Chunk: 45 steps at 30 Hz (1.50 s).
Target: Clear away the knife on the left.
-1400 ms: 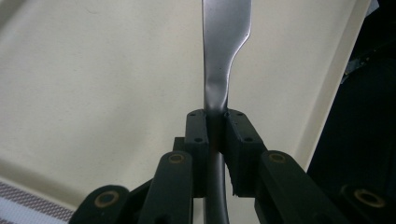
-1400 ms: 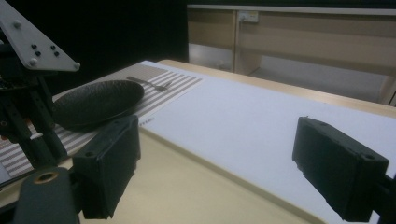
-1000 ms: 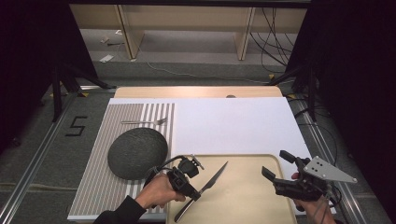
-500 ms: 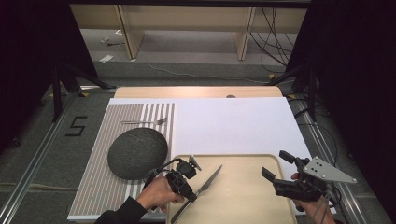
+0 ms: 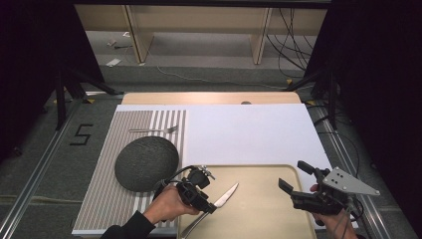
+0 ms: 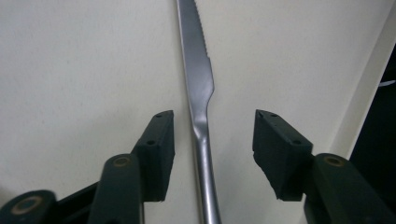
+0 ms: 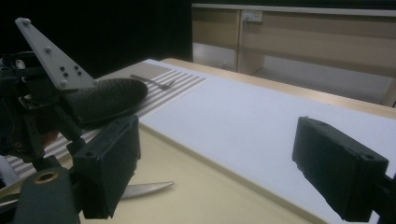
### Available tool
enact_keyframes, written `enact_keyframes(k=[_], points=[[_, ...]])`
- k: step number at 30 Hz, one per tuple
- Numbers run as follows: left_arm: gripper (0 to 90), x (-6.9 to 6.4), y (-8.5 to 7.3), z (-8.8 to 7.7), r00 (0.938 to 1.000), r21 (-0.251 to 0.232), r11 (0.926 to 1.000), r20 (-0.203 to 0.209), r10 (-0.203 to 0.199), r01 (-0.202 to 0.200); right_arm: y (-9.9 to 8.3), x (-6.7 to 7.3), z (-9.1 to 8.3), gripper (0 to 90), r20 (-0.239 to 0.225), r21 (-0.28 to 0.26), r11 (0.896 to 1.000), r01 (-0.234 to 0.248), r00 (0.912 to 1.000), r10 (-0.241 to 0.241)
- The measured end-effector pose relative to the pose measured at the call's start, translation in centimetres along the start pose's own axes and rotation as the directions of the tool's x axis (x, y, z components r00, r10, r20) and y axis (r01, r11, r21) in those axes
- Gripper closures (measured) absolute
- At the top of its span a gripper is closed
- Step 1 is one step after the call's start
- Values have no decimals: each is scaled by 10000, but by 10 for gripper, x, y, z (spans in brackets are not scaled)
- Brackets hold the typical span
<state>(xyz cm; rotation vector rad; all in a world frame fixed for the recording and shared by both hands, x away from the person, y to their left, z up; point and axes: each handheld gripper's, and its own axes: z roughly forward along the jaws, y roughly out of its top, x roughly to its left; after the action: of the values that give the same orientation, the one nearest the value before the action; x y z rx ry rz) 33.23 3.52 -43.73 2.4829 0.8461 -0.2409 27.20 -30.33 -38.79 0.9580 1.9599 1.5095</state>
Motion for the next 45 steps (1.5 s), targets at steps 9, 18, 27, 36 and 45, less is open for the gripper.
enact_keyframes(k=[9, 18, 27, 36, 45], points=[[741, -12, 5, 15, 9910, -160, 9908, 16, 1341, -1340, 0, 1, 0, 163, -2, 53, 10000, 26, 10000, -26], [896, -13, 5, 19, 9857, -421, 9851, -302, 1655, -1667, 0, 0, 0, 165, -28, -23, 10000, -24, 10000, 24], [899, -14, 2, 32, 9784, -200, 9797, -605, 1978, -1993, 0, 1, 0, 164, -71, 11, 10000, 3, 10000, -3], [899, -14, 1, 36, 9725, -23, 9771, -974, 2115, -2128, 0, 2, 0, 165, -79, 17, 10000, 64, 9999, -64], [899, -7, 1, 35, 9763, -90, 9843, -1289, 1735, -1761, 0, 2, 0, 164, -96, 50, 10000, 86, 9999, -86]])
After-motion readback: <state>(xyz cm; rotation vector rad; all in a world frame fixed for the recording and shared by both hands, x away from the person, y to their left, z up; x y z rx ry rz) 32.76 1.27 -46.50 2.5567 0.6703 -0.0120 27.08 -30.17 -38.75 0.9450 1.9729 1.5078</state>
